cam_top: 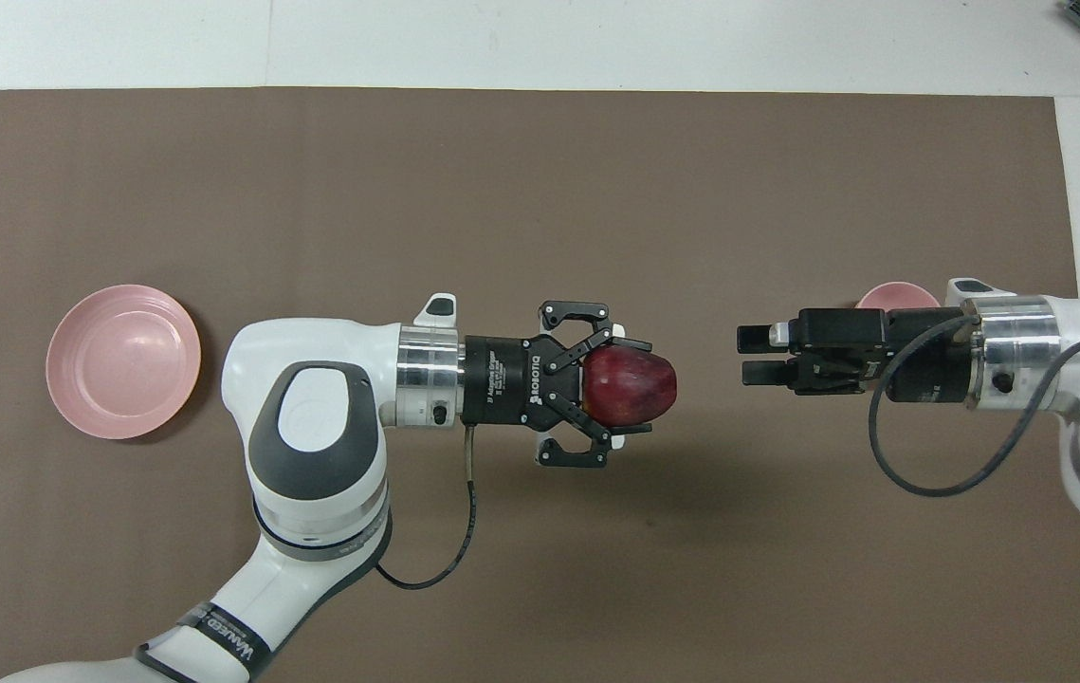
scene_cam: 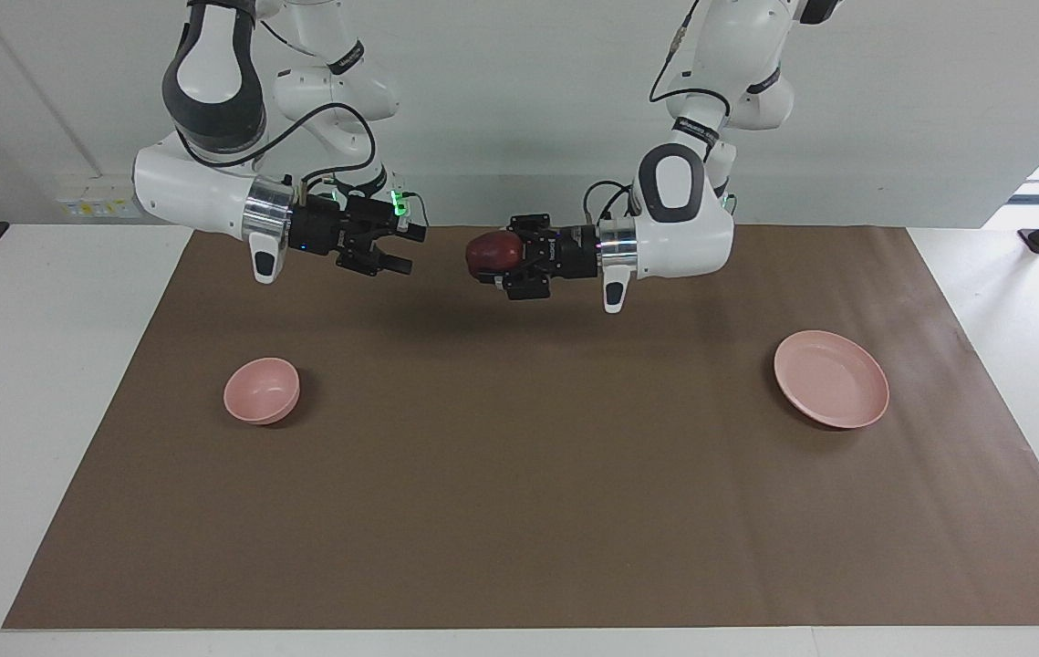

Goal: Move apple from plate to bowl
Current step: 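Grasp the apple with the right gripper and open the left gripper, then carry the apple into the bowl with the right gripper while the left gripper withdraws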

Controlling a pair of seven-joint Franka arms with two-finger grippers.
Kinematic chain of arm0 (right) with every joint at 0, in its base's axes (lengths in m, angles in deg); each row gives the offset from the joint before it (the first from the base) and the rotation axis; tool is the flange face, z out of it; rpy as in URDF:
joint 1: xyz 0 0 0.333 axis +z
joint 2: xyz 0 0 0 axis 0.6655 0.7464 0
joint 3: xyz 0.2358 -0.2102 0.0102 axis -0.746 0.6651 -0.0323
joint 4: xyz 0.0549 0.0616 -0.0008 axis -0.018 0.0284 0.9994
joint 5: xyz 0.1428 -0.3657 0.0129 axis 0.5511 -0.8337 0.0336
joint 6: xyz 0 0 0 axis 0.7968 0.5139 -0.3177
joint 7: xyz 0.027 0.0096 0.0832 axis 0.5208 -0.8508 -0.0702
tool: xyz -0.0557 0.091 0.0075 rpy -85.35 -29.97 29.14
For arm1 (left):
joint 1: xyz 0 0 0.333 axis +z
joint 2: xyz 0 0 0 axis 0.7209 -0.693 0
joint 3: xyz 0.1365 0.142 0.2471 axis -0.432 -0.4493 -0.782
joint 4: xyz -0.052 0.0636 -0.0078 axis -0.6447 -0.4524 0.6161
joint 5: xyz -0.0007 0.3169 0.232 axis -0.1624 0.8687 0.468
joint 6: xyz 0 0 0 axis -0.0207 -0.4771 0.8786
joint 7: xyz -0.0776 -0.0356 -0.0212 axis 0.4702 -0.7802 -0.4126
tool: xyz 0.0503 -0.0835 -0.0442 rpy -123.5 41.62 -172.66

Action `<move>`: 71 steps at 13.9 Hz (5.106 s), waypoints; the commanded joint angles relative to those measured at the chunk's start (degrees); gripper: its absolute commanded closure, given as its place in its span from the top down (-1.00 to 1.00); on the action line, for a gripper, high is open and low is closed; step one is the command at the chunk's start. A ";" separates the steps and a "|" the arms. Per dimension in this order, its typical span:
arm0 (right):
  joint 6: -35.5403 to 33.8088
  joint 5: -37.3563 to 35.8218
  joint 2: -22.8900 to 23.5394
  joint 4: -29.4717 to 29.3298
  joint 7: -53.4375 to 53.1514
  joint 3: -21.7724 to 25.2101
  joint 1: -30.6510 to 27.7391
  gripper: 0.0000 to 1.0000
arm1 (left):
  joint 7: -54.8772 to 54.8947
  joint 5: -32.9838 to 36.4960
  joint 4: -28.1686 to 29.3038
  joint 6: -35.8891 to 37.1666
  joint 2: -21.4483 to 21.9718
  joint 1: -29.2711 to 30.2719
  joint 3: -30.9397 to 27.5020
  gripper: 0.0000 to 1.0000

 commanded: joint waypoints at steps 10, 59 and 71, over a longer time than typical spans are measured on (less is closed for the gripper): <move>-2.98 2.23 -3.75 4.90 -0.09 -0.46 -0.66 1.00 | -0.63 -4.79 -5.29 -12.12 -1.66 -0.06 7.50 -1.00; -1.51 -32.55 7.76 -12.15 2.99 0.06 -9.98 -1.00 | -0.54 13.74 -4.69 -23.11 -3.34 7.31 9.79 1.00; 24.95 -78.10 12.51 -12.33 2.99 -0.20 -2.42 -1.00 | -0.10 50.20 -3.81 -17.41 -4.21 18.12 9.70 1.00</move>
